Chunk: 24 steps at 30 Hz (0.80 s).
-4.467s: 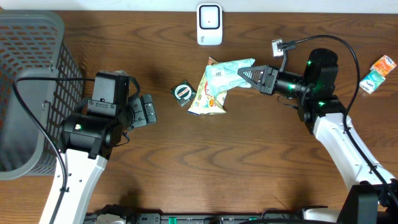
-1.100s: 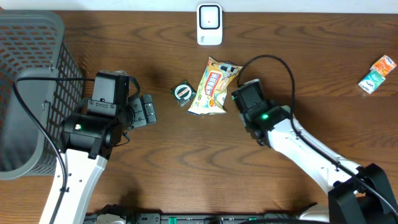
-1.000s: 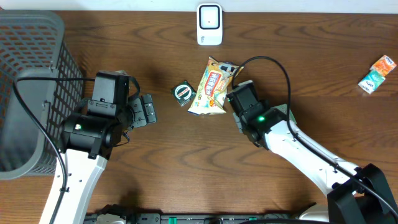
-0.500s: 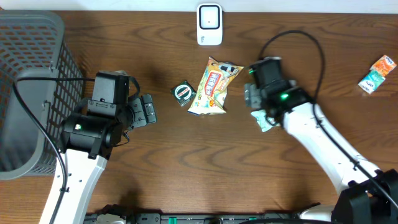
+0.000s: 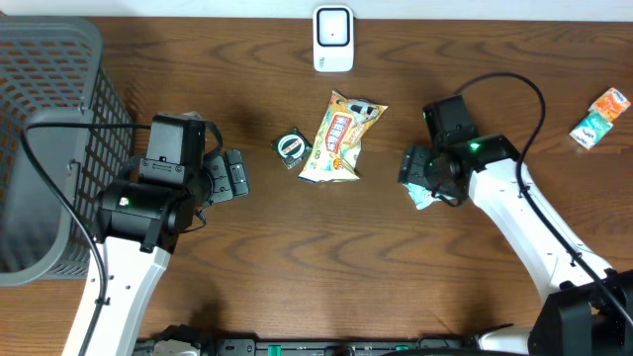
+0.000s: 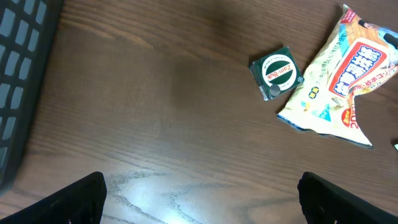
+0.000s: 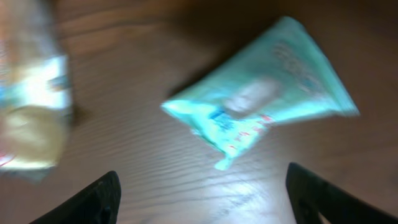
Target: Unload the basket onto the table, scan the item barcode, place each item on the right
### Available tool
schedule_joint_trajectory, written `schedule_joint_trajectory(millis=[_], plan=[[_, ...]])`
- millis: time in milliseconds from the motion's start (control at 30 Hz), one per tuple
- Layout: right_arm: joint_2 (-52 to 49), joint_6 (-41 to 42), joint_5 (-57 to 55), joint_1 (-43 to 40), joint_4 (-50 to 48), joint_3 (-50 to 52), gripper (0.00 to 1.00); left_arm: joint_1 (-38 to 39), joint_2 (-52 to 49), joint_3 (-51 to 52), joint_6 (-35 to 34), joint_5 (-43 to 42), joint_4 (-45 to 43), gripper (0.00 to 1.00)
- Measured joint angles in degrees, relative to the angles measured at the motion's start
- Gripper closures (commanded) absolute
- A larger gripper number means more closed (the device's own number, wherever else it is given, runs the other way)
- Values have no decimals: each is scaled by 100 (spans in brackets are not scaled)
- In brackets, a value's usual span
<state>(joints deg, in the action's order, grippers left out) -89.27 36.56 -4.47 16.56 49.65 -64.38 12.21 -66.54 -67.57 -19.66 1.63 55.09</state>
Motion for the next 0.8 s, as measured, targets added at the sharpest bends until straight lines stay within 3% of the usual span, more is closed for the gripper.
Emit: schedule_joint_trajectory(millis=[133, 400, 800], plan=[[0, 415, -273, -4, 31, 109, 6, 0, 0, 0, 0, 0, 0, 2], [0, 726, -444, -127, -382, 664, 12, 0, 0, 0, 0, 0, 0, 2], [0, 562, 389, -1281, -1738, 1593, 9, 0, 0, 0, 0, 0, -2, 2]])
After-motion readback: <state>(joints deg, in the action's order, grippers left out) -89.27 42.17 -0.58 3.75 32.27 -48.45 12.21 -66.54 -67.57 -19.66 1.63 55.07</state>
